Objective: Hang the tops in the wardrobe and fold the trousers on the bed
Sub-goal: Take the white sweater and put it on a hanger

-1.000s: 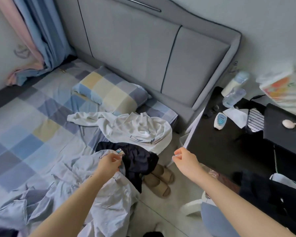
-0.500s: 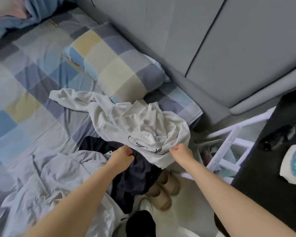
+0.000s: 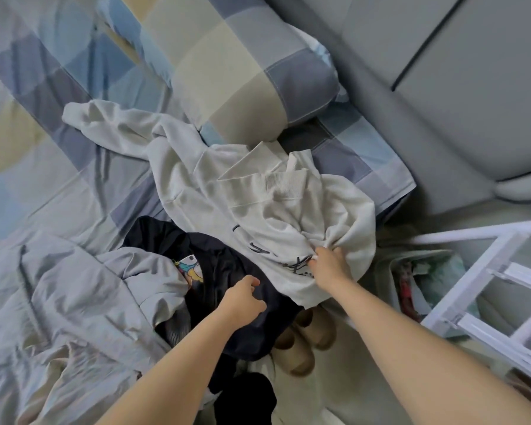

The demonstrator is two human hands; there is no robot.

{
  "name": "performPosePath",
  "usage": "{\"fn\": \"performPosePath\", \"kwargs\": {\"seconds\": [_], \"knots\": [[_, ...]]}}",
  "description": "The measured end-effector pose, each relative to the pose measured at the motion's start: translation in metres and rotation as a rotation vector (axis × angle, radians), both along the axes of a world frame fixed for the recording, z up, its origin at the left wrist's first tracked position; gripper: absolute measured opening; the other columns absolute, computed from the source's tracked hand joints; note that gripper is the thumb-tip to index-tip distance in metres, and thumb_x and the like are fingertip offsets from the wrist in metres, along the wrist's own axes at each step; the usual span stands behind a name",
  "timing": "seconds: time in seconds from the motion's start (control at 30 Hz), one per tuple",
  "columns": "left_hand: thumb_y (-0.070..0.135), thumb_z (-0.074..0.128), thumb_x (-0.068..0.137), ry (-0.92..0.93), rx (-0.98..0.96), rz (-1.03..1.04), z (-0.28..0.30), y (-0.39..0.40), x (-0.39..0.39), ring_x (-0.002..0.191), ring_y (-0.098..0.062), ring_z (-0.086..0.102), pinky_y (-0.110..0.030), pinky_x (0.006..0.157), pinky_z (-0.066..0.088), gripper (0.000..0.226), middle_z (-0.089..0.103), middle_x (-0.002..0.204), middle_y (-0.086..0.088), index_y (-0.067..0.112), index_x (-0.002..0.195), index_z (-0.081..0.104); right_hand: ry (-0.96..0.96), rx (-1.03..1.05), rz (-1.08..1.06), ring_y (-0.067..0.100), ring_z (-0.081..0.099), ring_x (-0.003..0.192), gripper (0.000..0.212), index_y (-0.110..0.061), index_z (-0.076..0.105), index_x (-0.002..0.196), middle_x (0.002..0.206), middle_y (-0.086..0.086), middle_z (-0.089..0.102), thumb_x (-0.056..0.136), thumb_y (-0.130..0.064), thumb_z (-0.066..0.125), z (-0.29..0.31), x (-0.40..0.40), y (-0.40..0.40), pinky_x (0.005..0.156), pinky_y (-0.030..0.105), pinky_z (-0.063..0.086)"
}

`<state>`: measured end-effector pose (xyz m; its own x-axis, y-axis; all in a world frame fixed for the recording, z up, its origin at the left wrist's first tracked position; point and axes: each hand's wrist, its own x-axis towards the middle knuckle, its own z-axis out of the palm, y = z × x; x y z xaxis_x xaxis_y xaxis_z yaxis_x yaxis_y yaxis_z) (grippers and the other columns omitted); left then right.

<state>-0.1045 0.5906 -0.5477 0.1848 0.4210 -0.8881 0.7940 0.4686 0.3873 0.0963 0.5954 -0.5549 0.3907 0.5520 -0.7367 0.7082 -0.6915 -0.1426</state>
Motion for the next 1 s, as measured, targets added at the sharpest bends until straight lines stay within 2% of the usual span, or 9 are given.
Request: {"fn": "performPosePath", "kwargs": {"seconds": [0.27,0.37,0.47,0.57,0.63,0.7,0.83,0.93,1.0], "knots": [[0.016,0.080,0.079,-0.170,-0.022,0.154,0.034,-0.008,0.013,0.139,-0.024,0.037,-0.024,0.093,0.039,0.104,0.029,0.157,-0.003,0.028,0.156,0.011,0.192,0.345,-0.365,0.029,0.052,0.092,0.031,-0.006,0.062,0.085,0.085,0.005,0.060,0.090,-0.033,0.047,0.091,0.002,0.029,0.072,0.032,0.038],[0.014,0.083,0.068,-0.344,0.093,0.291,0.066,-0.004,0.023,0.119,-0.011,0.049,-0.024,0.090,0.045,0.113,0.041,0.141,0.010,0.036,0.152,0.010,0.300,0.490,-0.405,0.029,0.055,0.086,0.043,0.000,0.061,0.080,0.077,0.005,0.061,0.090,-0.040,0.047,0.152,-0.007,0.046,0.067,0.032,0.040],[0.013,0.076,0.076,-0.413,0.270,0.506,0.099,0.000,0.025,0.101,-0.009,0.058,-0.026,0.083,0.052,0.077,0.059,0.118,0.015,0.040,0.137,0.038,0.433,0.612,-0.478,0.034,0.060,0.095,0.052,0.003,0.064,0.092,0.094,0.018,0.068,0.084,-0.047,0.049,0.212,-0.012,0.062,0.082,0.042,0.050],[0.013,0.051,0.095,-0.392,0.373,0.653,0.152,0.018,0.021,0.067,-0.018,0.053,-0.014,0.059,0.050,0.033,0.064,0.070,0.012,0.044,0.091,0.064,0.581,0.706,-0.566,0.038,0.062,0.102,0.058,0.007,0.061,0.096,0.103,0.021,0.067,0.080,-0.047,0.053,0.280,-0.015,0.076,0.089,0.054,0.051],[0.024,0.053,0.094,-0.427,0.417,0.690,0.189,0.028,0.013,0.097,-0.036,0.060,-0.032,0.085,0.057,0.024,0.067,0.101,-0.009,0.027,0.118,0.060,0.583,0.770,-0.509,0.037,0.063,0.100,0.059,0.007,0.061,0.093,0.100,0.020,0.069,0.077,-0.049,0.054,0.316,-0.020,0.081,0.087,0.053,0.052],[0.037,0.062,0.084,-0.520,0.527,0.659,0.235,0.036,0.001,0.122,-0.018,0.052,-0.034,0.098,0.051,0.064,0.053,0.132,-0.003,0.019,0.140,0.037,0.557,0.841,-0.421,0.032,0.061,0.078,0.055,0.006,0.058,0.076,0.076,0.014,0.067,0.078,-0.049,0.054,0.353,-0.029,0.079,0.075,0.043,0.053],[0.063,0.064,0.048,-0.515,0.629,0.829,0.327,0.049,-0.025,0.116,-0.004,0.050,-0.027,0.091,0.047,0.106,0.042,0.127,0.019,0.027,0.139,0.022,0.550,0.959,-0.343,0.011,0.024,0.056,0.051,-0.021,0.022,0.054,0.054,-0.008,0.023,0.087,-0.033,0.058,0.417,-0.051,0.060,0.055,0.029,0.022],[0.041,0.070,0.079,-0.523,0.734,0.790,0.370,0.041,-0.051,0.112,-0.014,0.053,-0.016,0.089,0.045,0.094,0.047,0.119,-0.002,0.029,0.149,0.009,0.568,1.018,-0.365,0.013,0.023,0.058,0.050,-0.018,0.021,0.054,0.057,-0.003,0.021,0.081,-0.035,0.059,0.455,-0.065,0.040,0.055,0.029,0.020],[0.003,0.060,0.091,-0.538,0.856,0.620,0.398,0.023,-0.077,0.098,-0.008,0.060,-0.022,0.084,0.050,0.073,0.055,0.110,0.001,0.049,0.139,0.031,0.588,1.030,-0.406,0.016,0.029,0.063,0.048,-0.006,0.031,0.058,0.065,0.003,0.028,0.073,-0.041,0.059,0.480,-0.076,0.024,0.059,0.032,0.025]]}}
